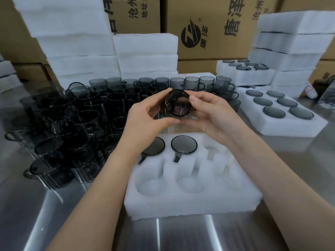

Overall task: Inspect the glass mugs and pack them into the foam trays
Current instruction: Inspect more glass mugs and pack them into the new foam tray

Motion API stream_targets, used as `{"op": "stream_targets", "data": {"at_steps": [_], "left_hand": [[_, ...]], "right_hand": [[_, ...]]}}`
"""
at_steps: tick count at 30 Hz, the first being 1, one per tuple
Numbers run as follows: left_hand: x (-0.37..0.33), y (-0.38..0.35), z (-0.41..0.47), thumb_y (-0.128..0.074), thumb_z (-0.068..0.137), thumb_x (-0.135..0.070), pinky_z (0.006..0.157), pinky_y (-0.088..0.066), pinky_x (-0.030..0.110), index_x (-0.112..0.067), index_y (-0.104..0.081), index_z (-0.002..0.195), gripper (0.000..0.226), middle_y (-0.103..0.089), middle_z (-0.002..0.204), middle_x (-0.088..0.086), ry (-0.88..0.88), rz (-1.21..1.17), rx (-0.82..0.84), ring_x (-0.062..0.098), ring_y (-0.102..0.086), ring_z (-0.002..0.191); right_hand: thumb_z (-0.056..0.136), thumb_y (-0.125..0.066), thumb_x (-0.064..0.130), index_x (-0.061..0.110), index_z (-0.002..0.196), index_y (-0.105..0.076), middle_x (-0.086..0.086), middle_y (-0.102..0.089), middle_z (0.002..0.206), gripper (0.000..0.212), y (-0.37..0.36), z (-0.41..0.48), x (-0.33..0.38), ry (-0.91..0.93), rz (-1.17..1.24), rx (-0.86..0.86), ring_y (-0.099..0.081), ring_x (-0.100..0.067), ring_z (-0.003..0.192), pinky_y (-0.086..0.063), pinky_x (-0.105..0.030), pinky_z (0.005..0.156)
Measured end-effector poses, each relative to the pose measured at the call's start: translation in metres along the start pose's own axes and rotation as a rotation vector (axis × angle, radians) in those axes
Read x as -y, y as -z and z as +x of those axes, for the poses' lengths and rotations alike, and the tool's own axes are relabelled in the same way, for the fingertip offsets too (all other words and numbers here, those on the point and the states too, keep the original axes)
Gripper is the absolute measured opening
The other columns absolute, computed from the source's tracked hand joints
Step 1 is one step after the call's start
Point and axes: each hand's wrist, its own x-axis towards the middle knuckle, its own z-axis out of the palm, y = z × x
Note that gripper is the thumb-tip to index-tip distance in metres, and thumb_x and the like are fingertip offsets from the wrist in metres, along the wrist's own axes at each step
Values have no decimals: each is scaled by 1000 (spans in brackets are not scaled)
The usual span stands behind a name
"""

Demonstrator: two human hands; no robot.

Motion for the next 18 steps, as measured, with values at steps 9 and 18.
{"op": "stream_targets", "data": {"at_steps": [9, 18], "left_hand": [[-6, -5, -6, -86, 63, 1, 111, -41, 28, -23, -60, 131, 77, -63, 131, -7, -89, 184, 4, 1, -54, 126], [-6, -8, -8, -88, 60, -1, 97, -47, 17, -24, -65, 126, 74, -70, 119, -9, -82, 168, -15, -3, -63, 111]], "right_hand": [[71, -74, 28, 11, 81, -57, -7, -67, 80, 26, -8, 4, -5, -16, -90, -113, -67, -24, 73, -60, -46, 67], [57, -84, 29, 26, 92, -49, -7, -58, 98, 49, -10, -3, -6, 123, -594, -110, -56, -13, 84, -51, -36, 81]]}}
